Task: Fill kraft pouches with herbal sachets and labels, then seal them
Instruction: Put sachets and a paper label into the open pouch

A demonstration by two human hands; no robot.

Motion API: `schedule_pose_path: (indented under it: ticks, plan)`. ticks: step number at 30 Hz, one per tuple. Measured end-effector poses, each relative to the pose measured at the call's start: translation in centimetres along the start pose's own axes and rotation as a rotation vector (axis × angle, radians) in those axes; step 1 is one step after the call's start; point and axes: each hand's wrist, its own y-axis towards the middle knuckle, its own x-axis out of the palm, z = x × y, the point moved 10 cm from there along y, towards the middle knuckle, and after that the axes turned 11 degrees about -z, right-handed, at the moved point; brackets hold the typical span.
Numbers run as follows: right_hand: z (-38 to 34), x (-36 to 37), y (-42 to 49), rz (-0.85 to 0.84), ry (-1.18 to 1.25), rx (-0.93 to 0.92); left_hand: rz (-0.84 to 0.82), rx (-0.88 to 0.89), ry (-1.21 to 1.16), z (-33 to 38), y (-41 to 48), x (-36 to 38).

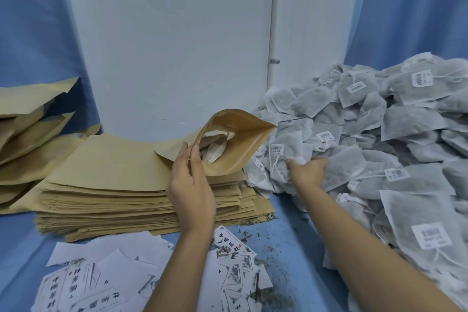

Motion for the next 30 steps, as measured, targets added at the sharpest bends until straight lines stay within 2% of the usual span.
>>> schedule_pose_path:
  ticks: [7,10,13,16,18,22,24,26,28,30]
  plan:
    - [0.1,1.2,-0.1,-0.06,-0.254,0.056,0.01,0.001,0.045,-0.6,-0.2,-0.3]
    - [-0.6,1.6,-0.4,-0.075,-0.358,-0.037,0.018,0.008,0.051,-0.4,-0.3,-0.4]
    - [-1.7,2.1,-1.4,-0.038,-0.681,-0.139,0.023,0.003,0.042,0.0,-0.2,-0.4]
    - [-1.3,3.6,-1.7,-0.132,-0.761,-0.181,0.024,-0.012,0.047,0.3,-0.2,-0.6]
    - [-1.3,4.1,-2.0,-0.169,-0.666,-0.213,0.032,-0.016,0.049,0.7,-0.3,-0.9]
    - [-3.7,2.0,-3.8,-0.034,-0.162,-0.384,0.074,0.004,0.052,2.2,0.1,-1.9]
    - [-5.1,1.4,-4.8,-0.032,0.069,-0.415,0.095,0.028,0.059,3.3,0.6,-2.7]
    - [-5.8,2.8,-5.1,-0.2,0.33,-0.345,0.12,0.056,0.069,4.1,1.2,-3.8]
    - [-5.8,6.3,-6.3,-0.539,0.52,-0.158,0.138,0.078,0.069,4.7,1.7,-4.9]
    - [-5.4,9.1,-8.9,-0.889,0.484,-0.002,0.139,0.09,0.093,4.9,2.1,-5.5]
